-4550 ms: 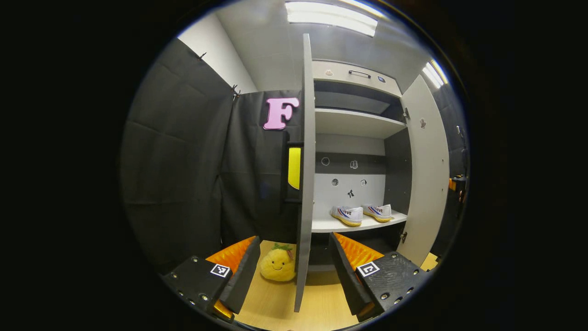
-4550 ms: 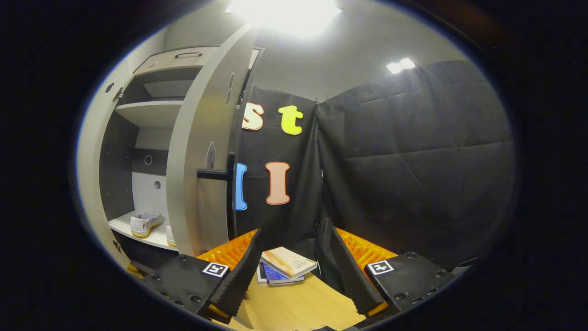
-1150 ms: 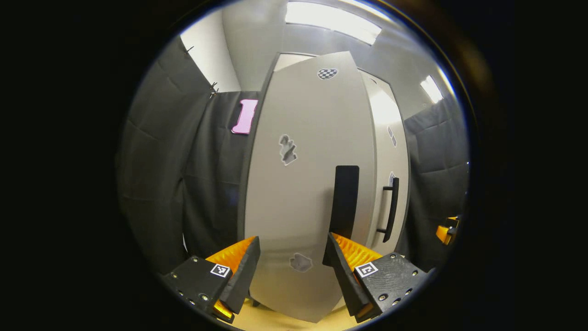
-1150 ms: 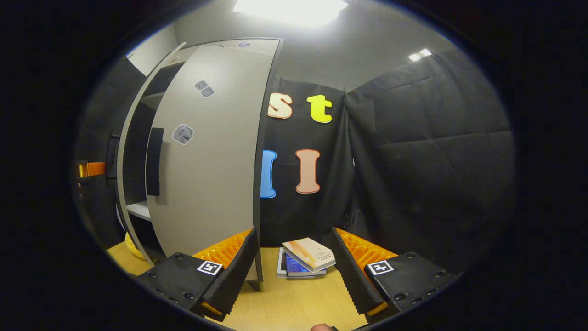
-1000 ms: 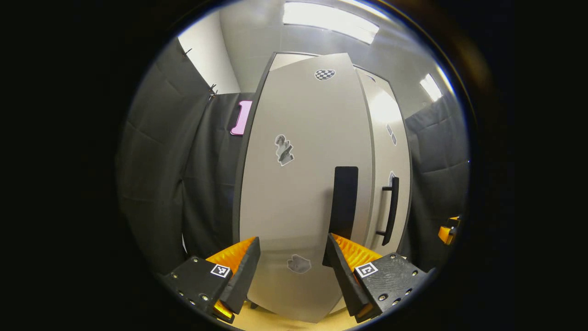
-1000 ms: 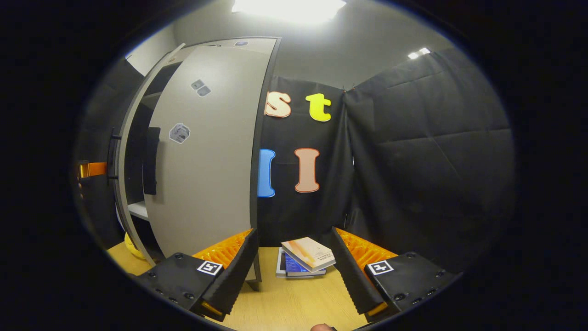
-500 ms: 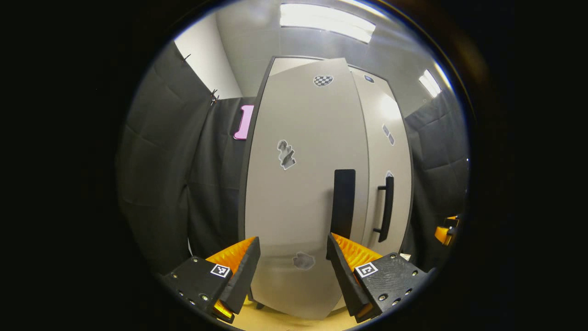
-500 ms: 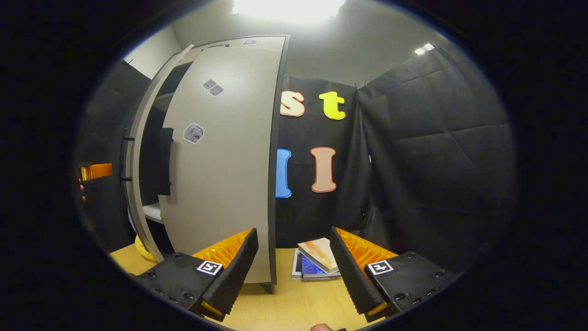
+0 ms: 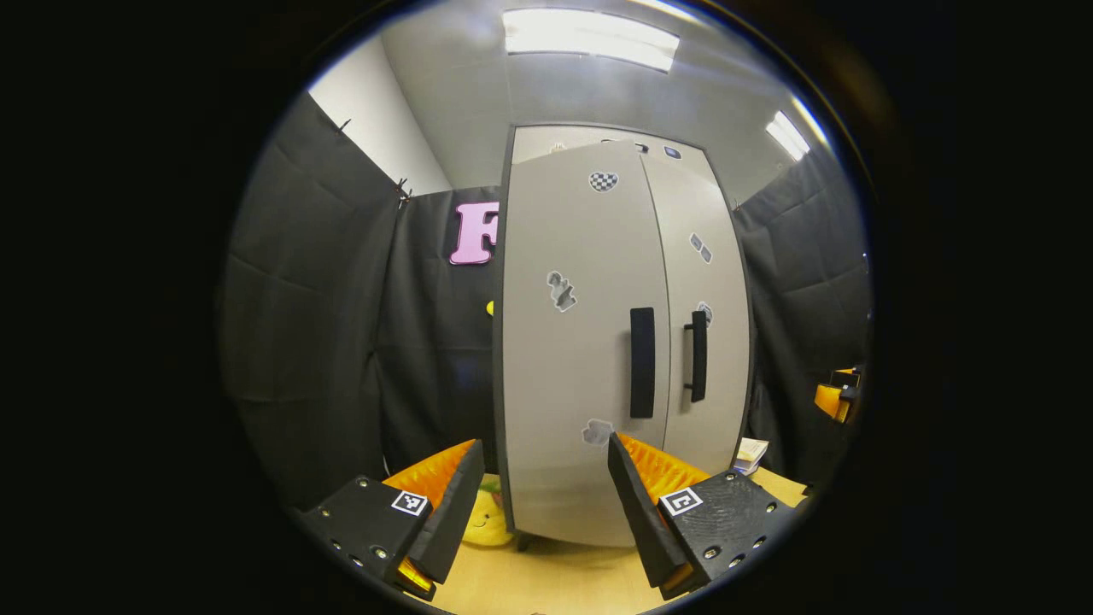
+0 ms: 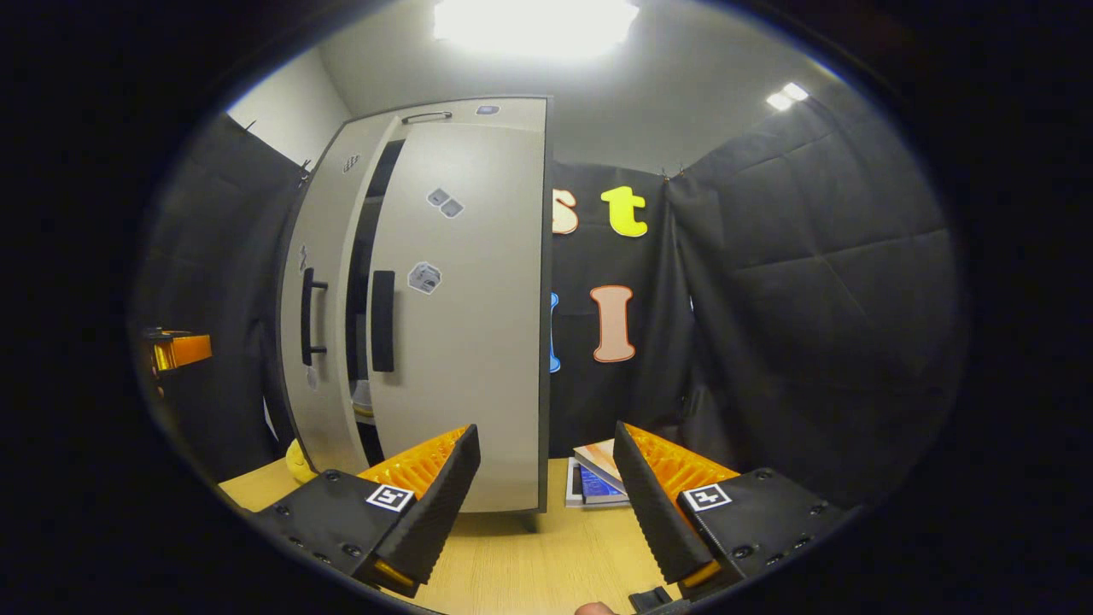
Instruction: Grab one shoe with the right hand and put it into the shoe cabinet, grab the other shoe with the left hand and put it into the shoe cabinet; then close the right door with the right hand and the left door with the left hand.
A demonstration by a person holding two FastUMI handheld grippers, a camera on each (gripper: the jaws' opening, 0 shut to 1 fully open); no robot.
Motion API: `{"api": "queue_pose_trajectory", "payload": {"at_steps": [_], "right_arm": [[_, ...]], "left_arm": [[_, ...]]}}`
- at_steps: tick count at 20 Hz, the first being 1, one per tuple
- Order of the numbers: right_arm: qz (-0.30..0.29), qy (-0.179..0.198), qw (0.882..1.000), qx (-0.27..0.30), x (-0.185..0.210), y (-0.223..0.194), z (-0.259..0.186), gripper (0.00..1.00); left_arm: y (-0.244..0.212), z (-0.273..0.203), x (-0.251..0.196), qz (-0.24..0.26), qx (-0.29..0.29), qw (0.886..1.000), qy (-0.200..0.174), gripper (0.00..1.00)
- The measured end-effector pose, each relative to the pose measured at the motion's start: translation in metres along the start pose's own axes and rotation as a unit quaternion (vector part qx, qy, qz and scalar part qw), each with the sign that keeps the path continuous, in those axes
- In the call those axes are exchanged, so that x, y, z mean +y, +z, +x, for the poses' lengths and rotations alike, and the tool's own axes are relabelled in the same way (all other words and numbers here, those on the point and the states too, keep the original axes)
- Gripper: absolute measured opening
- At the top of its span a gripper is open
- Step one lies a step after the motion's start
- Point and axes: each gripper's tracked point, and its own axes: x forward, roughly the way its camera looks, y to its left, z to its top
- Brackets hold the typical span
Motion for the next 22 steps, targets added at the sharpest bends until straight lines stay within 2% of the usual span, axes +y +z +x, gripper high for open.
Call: {"api": "queue_pose_trajectory", "payload": {"at_steps": [10, 22], "right_arm": [[-0.009, 0.006, 1.0, -0.001, 0.012, -0.005, -0.067, 0.98], [-0.012, 0.006, 1.0, 0.004, 0.018, -0.011, -0.087, 0.98]], "left_arm": [[-0.019, -0.081, 0.019, 0.014, 0.024, 1.0, 0.007, 0.79], [-0.03, -0.115, 0.036, 0.024, 0.032, 0.999, 0.015, 0.79]]}}
